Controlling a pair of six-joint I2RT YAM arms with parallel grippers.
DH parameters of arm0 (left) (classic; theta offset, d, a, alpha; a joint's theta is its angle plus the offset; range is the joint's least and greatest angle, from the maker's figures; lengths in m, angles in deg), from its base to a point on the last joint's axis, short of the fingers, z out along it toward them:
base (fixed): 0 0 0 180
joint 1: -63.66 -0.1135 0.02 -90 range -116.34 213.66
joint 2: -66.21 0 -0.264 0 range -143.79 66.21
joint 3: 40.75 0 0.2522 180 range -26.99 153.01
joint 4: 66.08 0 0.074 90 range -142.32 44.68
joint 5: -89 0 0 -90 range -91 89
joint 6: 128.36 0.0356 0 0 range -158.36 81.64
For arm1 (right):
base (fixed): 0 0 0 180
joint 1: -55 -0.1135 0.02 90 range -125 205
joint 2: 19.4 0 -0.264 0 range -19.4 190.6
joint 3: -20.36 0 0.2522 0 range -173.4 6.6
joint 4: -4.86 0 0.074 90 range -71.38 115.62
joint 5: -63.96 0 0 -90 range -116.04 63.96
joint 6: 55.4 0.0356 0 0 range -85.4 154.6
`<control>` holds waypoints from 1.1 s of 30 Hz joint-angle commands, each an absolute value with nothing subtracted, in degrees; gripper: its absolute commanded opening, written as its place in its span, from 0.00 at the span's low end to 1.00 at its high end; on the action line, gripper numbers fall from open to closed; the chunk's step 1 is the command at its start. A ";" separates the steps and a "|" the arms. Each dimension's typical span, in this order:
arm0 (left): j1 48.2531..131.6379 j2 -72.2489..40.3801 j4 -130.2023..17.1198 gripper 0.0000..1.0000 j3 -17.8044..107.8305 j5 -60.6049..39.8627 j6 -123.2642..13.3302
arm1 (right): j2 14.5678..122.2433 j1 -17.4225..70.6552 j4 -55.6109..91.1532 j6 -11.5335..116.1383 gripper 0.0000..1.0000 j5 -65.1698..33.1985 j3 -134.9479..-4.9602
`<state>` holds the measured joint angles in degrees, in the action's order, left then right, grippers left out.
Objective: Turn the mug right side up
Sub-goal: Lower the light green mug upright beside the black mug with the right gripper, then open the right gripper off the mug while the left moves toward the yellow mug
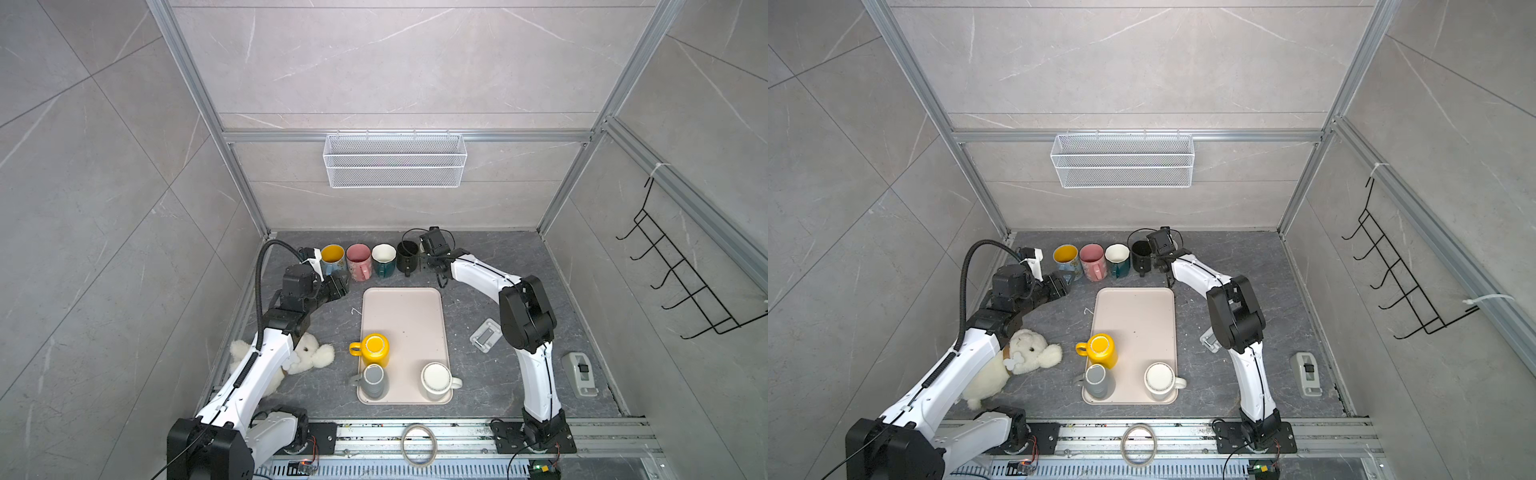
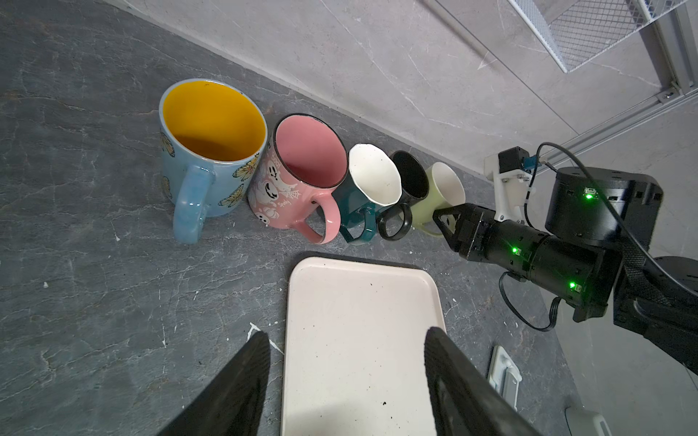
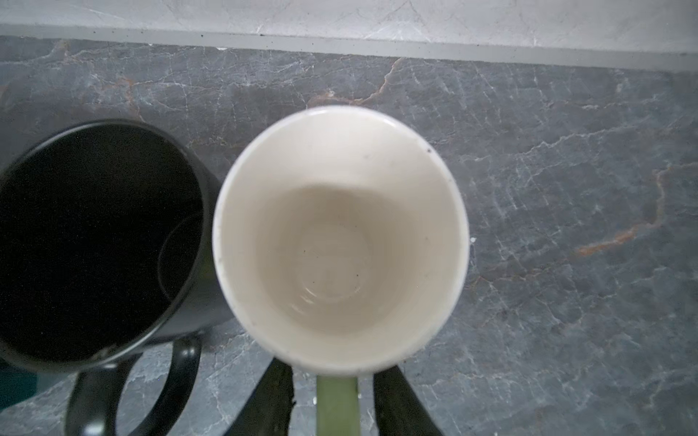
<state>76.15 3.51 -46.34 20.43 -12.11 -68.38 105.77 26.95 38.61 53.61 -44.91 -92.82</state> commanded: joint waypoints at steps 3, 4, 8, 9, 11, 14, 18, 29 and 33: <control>75.87 6.04 -46.46 0.68 20.76 -12.39 -68.11 | 102.27 26.87 37.83 53.83 0.69 -46.15 -90.66; 75.87 6.31 -46.16 0.68 20.90 -12.53 -68.28 | 101.49 26.86 37.50 53.98 0.70 -46.37 -89.84; 75.87 8.37 -44.91 0.69 21.15 -12.65 -69.67 | 96.49 26.81 35.57 54.69 0.74 -47.37 -84.66; 75.85 8.83 -44.20 0.69 21.36 -12.61 -70.07 | 95.26 26.86 35.21 54.81 0.74 -47.54 -83.61; 75.86 9.69 -41.78 0.69 22.24 -12.12 -71.25 | 91.76 26.79 34.32 55.37 0.74 -47.83 -80.32; 75.86 10.86 -39.30 0.69 22.56 -11.16 -74.41 | 86.11 26.78 33.14 56.93 0.75 -47.59 -75.32; 75.87 11.87 -38.10 0.69 21.86 -11.13 -80.68 | 79.68 26.46 34.22 59.46 0.75 -43.63 -70.74; 75.83 12.31 -38.06 0.66 15.47 -15.97 -114.01 | 66.96 20.74 39.10 65.37 0.74 -45.76 -62.46; 75.83 15.50 -36.50 0.67 11.16 -15.15 -124.47 | 64.71 19.77 40.53 66.49 0.74 -46.50 -61.70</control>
<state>76.15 12.95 -36.46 12.43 -13.78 -111.61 67.04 20.21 38.22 64.12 -44.80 -62.57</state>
